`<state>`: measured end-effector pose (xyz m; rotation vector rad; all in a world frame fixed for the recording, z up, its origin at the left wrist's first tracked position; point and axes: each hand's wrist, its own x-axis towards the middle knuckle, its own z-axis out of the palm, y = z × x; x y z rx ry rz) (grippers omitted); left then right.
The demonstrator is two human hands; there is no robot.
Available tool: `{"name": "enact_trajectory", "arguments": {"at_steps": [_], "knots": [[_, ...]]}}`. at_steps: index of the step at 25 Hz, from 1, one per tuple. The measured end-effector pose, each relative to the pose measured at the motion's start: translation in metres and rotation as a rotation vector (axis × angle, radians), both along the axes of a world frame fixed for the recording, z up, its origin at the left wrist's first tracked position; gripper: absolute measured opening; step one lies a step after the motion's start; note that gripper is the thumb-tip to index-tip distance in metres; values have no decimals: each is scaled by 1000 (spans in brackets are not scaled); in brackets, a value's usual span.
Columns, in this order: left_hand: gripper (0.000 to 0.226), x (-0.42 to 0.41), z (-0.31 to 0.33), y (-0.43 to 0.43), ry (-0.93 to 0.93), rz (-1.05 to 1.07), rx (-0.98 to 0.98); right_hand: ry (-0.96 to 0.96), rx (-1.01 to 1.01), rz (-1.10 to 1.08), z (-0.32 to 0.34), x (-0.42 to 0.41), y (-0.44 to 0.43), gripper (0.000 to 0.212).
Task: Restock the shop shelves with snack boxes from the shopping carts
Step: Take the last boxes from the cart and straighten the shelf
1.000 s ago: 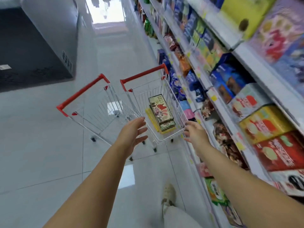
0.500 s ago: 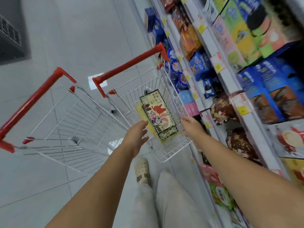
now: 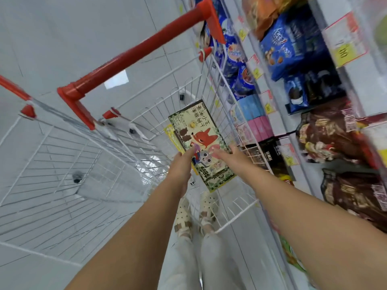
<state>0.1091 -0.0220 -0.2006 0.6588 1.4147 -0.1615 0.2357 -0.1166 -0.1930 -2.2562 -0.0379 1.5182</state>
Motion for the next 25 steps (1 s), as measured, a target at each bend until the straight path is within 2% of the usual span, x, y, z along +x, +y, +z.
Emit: {"name": "enact_trajectory", "arguments": {"at_steps": [5, 7, 11, 13, 15, 17, 20, 25], "knots": [[69, 10, -30, -6, -12, 7, -45, 18, 30, -34, -23, 2, -1, 89], [76, 10, -30, -6, 7, 2, -58, 8, 45, -50, -20, 1, -4, 85], [66, 6, -2, 1, -7, -85, 1, 29, 164, -121, 9, 9, -9, 74], [73, -1, 18, 4, -28, -105, 26, 86, 241, -216, 32, 16, -16, 82], [88, -10, 43, 4, -131, -49, 2, 181, 291, -311, 59, 18, -25, 96], [101, -15, 69, -3, -247, -39, -81, 267, 368, -420, 87, 14, -39, 84], [81, -20, 114, -22, -362, -102, -90, 274, 416, -540, 130, -2, -63, 67], [40, -34, 193, -58, -490, -119, -42, 207, 518, -582, 208, -26, -104, 63]]}}
